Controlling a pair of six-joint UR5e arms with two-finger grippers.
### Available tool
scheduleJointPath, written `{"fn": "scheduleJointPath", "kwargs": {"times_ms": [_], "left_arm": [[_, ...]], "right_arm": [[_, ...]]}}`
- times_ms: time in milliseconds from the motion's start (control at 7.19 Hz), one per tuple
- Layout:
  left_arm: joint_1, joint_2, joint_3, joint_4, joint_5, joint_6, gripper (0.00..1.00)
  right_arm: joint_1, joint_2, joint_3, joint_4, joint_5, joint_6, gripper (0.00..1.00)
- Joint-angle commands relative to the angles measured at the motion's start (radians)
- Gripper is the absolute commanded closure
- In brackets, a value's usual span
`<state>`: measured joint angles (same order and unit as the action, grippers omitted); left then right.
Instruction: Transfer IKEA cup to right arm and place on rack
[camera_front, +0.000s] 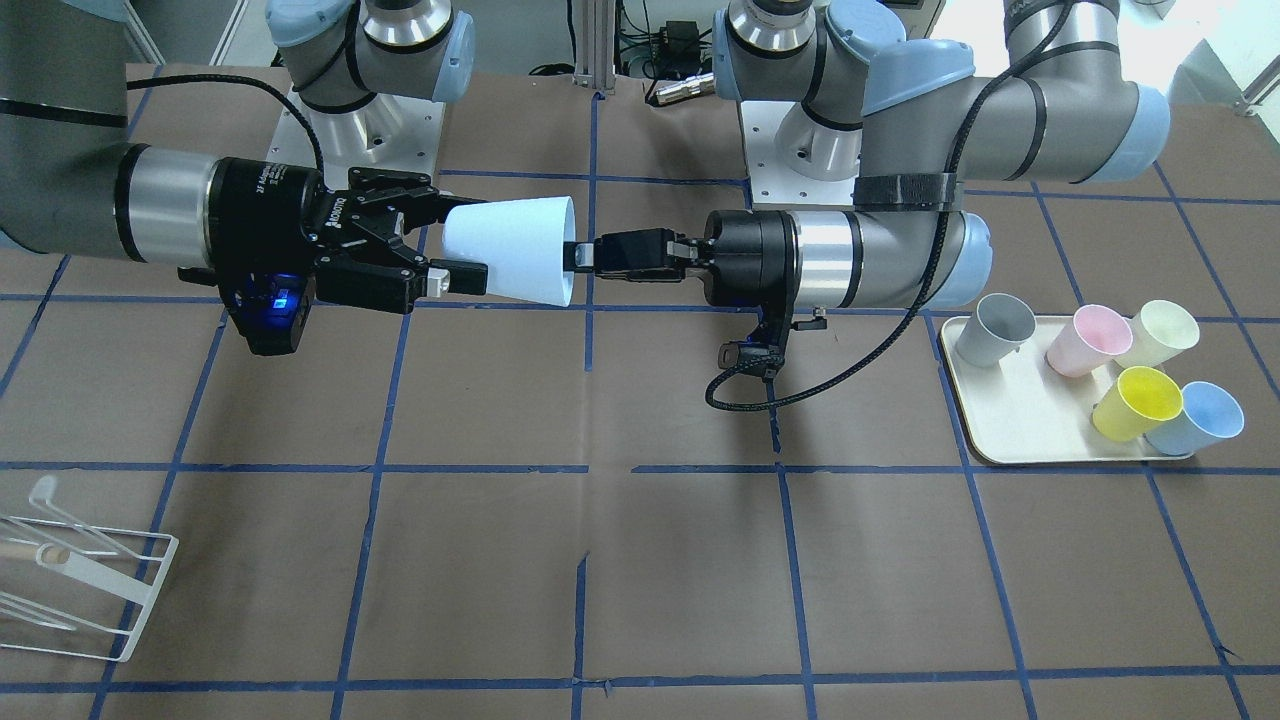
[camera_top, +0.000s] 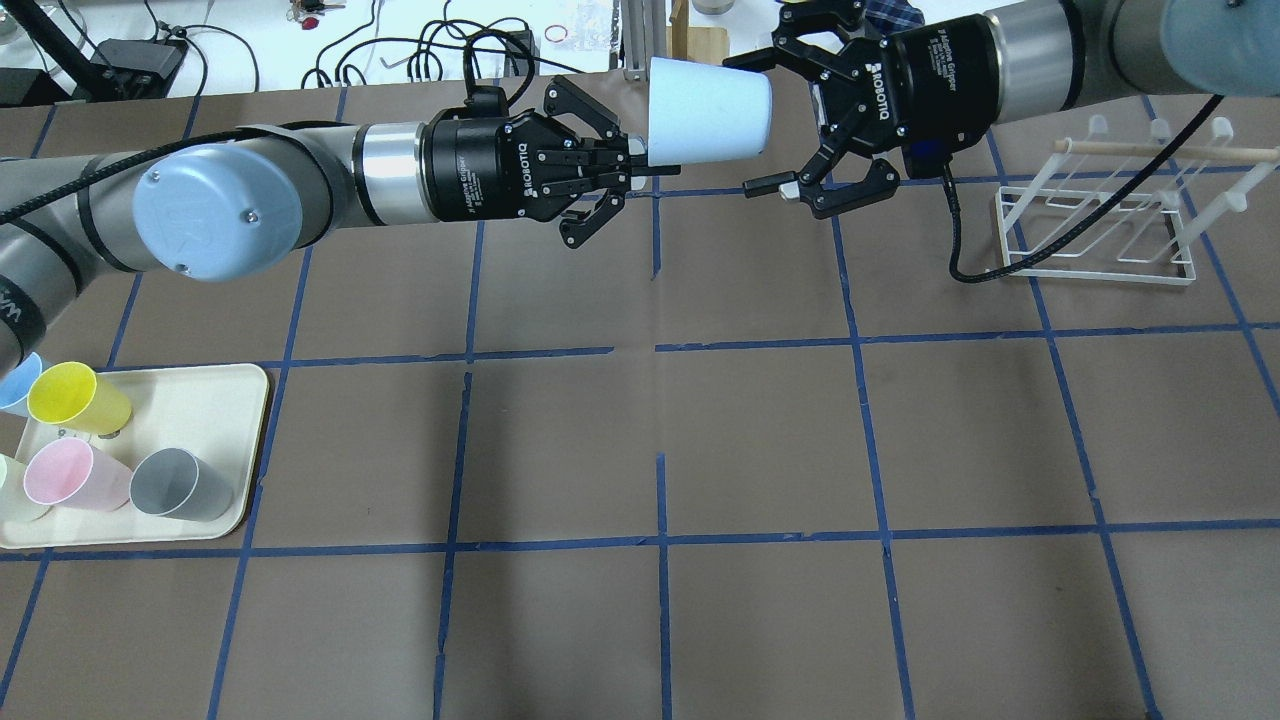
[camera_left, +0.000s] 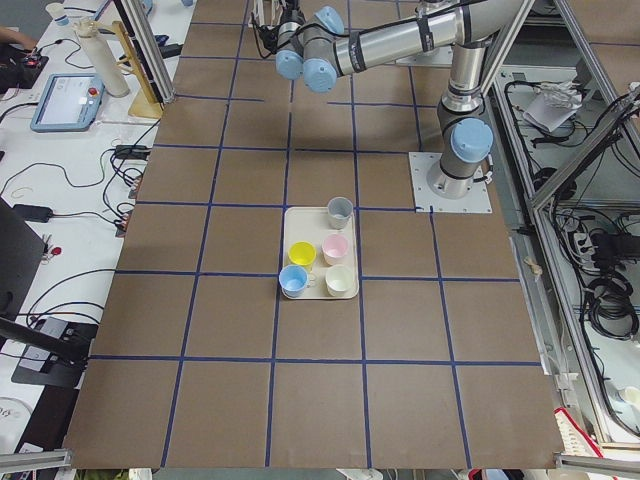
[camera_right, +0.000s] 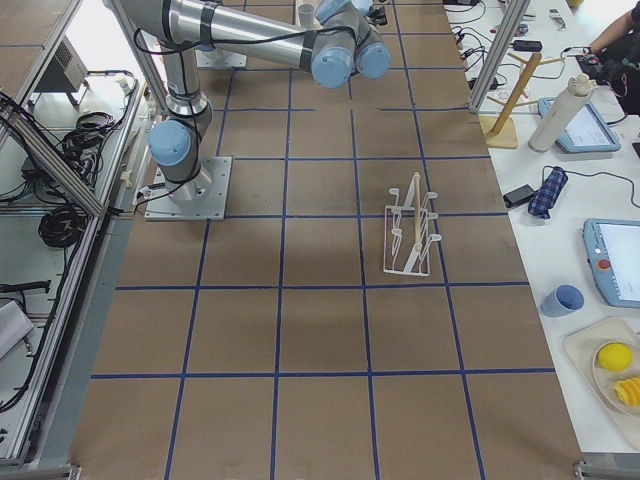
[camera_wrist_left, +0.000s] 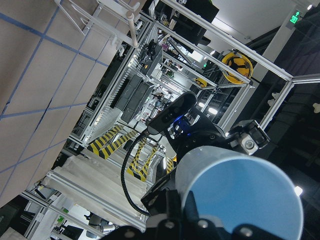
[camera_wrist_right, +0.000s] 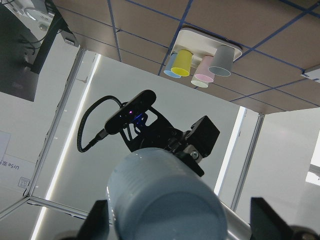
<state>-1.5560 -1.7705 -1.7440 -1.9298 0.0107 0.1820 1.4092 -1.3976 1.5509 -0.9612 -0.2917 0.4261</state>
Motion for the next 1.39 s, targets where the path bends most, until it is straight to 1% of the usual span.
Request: {"fn": "scheduleJointPath", "kwargs": {"times_ms": [0, 139, 278, 417, 834, 974, 1113, 1252], "left_arm": [[0.001, 0.002, 0.000, 0.000, 0.000, 0.001, 1.00], [0.001, 0.002, 0.000, 0.000, 0.000, 0.001, 1.00], [0.001, 0.002, 0.000, 0.000, 0.000, 0.001, 1.00], [0.001, 0.002, 0.000, 0.000, 0.000, 0.001, 1.00], [0.000, 0.006, 0.000, 0.000, -0.002, -0.001, 1.00], [0.001, 0.005, 0.000, 0.000, -0.002, -0.004, 0.42], [-0.001, 0.003, 0.000, -0.002, -0.002, -0.004, 0.31], [-0.001, 0.003, 0.001, -0.002, -0.002, -0.007, 0.29]], "right_arm": [[0.005, 0.000, -0.002, -0.025, 0.013, 0.019, 0.00], [0.005, 0.003, -0.003, -0.043, 0.012, 0.019, 0.08], [0.005, 0.003, -0.002, -0.051, 0.011, 0.020, 0.33], [0.002, 0.005, -0.003, -0.053, 0.009, 0.019, 0.42], [-0.004, 0.003, -0.003, -0.076, 0.011, 0.019, 0.45], [-0.004, 0.003, -0.003, -0.077, 0.011, 0.019, 0.45], [-0.006, 0.003, -0.003, -0.082, 0.011, 0.019, 0.45], [-0.006, 0.003, -0.005, -0.082, 0.011, 0.019, 0.48]]}}
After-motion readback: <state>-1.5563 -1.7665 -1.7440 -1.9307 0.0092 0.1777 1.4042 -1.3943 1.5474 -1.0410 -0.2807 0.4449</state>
